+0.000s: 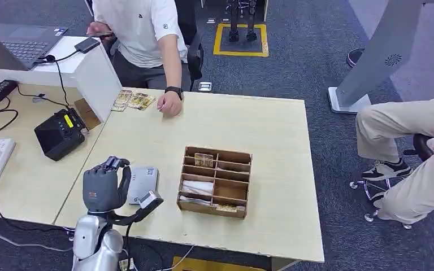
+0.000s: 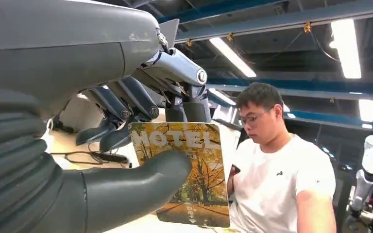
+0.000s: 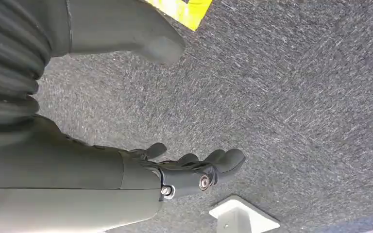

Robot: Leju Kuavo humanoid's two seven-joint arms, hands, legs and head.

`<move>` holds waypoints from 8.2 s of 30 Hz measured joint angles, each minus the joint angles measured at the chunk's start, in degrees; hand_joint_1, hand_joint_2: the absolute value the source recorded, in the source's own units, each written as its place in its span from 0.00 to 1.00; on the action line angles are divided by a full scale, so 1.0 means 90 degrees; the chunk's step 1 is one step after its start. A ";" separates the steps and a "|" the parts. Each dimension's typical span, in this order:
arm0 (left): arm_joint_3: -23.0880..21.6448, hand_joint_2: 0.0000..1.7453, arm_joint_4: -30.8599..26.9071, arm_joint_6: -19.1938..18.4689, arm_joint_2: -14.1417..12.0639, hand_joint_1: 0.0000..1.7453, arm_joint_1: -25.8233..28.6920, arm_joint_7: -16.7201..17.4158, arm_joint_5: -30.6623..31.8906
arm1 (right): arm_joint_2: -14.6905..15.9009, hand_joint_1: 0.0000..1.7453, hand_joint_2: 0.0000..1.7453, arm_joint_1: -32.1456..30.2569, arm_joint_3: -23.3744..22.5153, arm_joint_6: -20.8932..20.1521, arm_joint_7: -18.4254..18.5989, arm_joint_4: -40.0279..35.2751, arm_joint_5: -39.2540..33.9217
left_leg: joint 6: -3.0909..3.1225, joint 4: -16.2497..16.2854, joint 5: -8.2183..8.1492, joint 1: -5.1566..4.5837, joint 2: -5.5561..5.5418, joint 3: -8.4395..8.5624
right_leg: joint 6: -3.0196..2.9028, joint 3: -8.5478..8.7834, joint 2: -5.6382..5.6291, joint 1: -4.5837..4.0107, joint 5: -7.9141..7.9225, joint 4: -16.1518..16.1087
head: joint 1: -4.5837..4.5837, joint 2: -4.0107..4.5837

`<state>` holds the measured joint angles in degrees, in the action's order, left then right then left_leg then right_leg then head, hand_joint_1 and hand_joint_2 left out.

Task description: Pass the card to the sensor for recognition and then transmit it.

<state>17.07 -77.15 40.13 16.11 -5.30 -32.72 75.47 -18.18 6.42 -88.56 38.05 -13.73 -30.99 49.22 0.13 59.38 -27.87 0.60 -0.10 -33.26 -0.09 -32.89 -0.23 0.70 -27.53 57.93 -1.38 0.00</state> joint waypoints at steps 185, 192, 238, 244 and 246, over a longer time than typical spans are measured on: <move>-0.4930 1.00 -0.1897 -0.4099 -0.1896 0.00 0.0409 -0.0651 -0.5097 | 0.0095 0.00 1.00 -0.0017 0.0000 0.0000 -0.0542 0.0335 0.0112 | 0.0000 0.0001 -0.0005 0.0000 0.0008 0.0012 | 0.0000 0.0006 -0.0009 0.0000 -0.0002 -0.0002 | 0.0000 0.0000; -0.5485 1.00 -0.1547 -0.3488 -0.2030 0.00 0.0153 0.0101 -0.3486 | 0.0095 0.00 1.00 -0.0017 0.0000 0.0000 -0.0486 0.0345 0.0243 | 0.0000 0.0001 -0.0005 0.0000 0.0008 0.0012 | 0.0000 0.0006 -0.0009 0.0000 -0.0001 -0.0002 | 0.0000 0.0000; -0.6479 1.00 0.0146 -0.1790 -0.1768 0.00 -0.0691 0.3373 0.0309 | 0.0068 0.00 1.00 -0.0054 0.0000 0.0000 -0.0109 0.0182 0.0612 | 0.0000 0.0001 -0.0005 0.0000 0.0008 0.0012 | 0.0000 0.0005 -0.0009 0.0000 -0.0001 -0.0002 | 0.0000 0.0000; -0.6479 1.00 0.0551 -0.1647 -0.1673 0.00 -0.0728 0.3607 0.0466 | 0.0068 0.00 1.00 -0.0054 0.0000 0.0000 -0.0107 0.0182 0.0663 | 0.0000 0.0001 -0.0005 0.0000 0.0008 0.0011 | 0.0000 0.0005 -0.0009 0.0000 -0.0001 -0.0002 | 0.0000 0.0000; -0.6479 1.00 0.0629 -0.1625 -0.1654 0.00 -0.0729 0.3670 0.0481 | 0.0068 0.00 1.00 -0.0054 0.0000 0.0000 -0.0104 0.0182 0.0663 | 0.0000 0.0001 -0.0005 0.0000 0.0008 0.0011 | 0.0000 0.0006 -0.0009 0.0000 -0.0001 -0.0002 | 0.0000 0.0000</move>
<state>-41.24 -71.49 25.51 1.22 -11.86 0.31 79.80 -17.57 5.93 -88.56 38.05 -14.67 -29.35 55.19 0.13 59.39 -27.91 0.60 -0.03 -33.16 -0.10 -32.84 -0.31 0.70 -27.54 57.91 -1.38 0.00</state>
